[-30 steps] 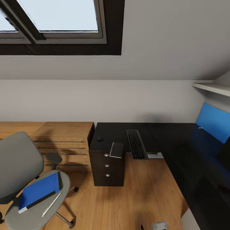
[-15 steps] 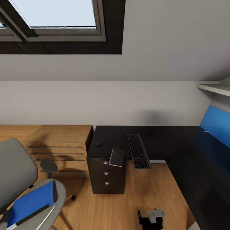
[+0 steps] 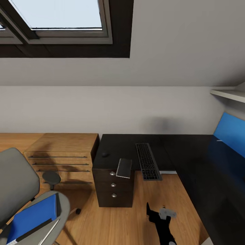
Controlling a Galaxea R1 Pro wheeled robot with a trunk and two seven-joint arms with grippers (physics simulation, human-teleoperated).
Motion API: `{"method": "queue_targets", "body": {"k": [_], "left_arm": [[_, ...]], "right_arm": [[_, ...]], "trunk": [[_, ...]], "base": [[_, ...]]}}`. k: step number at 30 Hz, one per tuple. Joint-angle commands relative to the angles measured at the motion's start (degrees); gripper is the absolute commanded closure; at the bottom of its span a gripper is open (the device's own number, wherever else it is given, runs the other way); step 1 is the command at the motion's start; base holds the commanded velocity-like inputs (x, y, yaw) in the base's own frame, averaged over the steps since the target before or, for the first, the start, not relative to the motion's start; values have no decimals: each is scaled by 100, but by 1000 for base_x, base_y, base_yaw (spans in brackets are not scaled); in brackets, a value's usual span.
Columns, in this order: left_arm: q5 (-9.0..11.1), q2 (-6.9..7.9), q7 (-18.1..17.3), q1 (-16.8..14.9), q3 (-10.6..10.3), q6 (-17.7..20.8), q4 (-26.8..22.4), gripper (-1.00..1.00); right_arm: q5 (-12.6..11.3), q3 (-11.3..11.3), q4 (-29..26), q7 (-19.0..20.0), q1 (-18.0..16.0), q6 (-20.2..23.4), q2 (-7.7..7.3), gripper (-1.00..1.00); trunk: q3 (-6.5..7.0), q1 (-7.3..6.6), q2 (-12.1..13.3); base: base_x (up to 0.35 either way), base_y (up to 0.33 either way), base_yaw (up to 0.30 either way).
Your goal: In the bedroom, organize the workspace by keeping the computer under the desk, ensuring the monitor is on the desk, placing the keyboard on the desk next to the monitor, placing the mouse on the desk next to the keyboard, moving the folder from the swivel chair onto the desk next to the mouse, stacking the notebook on top of the folder with the pen on top of the notebook, and positioning the swivel chair next to the desk.
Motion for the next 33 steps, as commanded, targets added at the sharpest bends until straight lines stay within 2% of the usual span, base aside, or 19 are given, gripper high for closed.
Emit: {"method": "queue_targets", "body": {"k": [1, 8, 9, 11, 12, 13, 20, 27, 30, 33], "left_arm": [[59, 5, 6, -6, -47, -25, 2, -100], [60, -1, 6, -4, -47, -28, 2, -100], [61, -4, 6, -3, -45, -30, -1, -100], [62, -5, 6, -4, -43, -29, -3, -100], [62, -5, 6, -4, -43, -29, -3, -100], [63, -6, 6, -6, -41, -31, -4, -100], [65, -7, 6, -6, -39, -36, -6, -100], [68, -14, 6, -3, -38, -37, -6, -100], [70, -15, 6, -4, -38, -38, -6, -100], [71, -16, 6, -7, -38, -38, -6, -100]], "right_arm": [[-242, 40, -73, 75, -6, -18, -10, -100], [-1533, 8, -503, 673, -6, 204, -61, -100], [-1854, 2, -601, 808, -6, 302, -99, -100], [-2147, -1, -702, 928, -6, 395, -143, -100], [-2147, -1, -702, 928, -6, 395, -143, -100], [-2411, -4, -808, 1029, -6, 484, -187, -100], [-3206, -28, -1239, 1185, -6, 845, -291, -100], [-4032, -247, -1687, 1221, -6, 1430, -502, -100], [-4297, -299, -1793, 1235, -6, 1675, -551, -100], [-4455, -333, -1875, 1259, -6, 1814, -577, -100]], "trunk": [[-13, 3, -12], [-13, 3, -12], [-13, 3, -12], [-13, 3, -12], [-13, 3, -12], [-13, 3, -12], [-13, 3, -12], [-13, 3, -12], [-13, 3, -12], [-13, 3, -12]], "base": [[2, 0, 0], [1, 0, 0], [0, 0, 0], [0, 0, 0], [0, 0, 0], [0, 0, 0], [0, 0, 0], [0, 0, 0], [0, 0, 0], [0, 0, 0]]}}
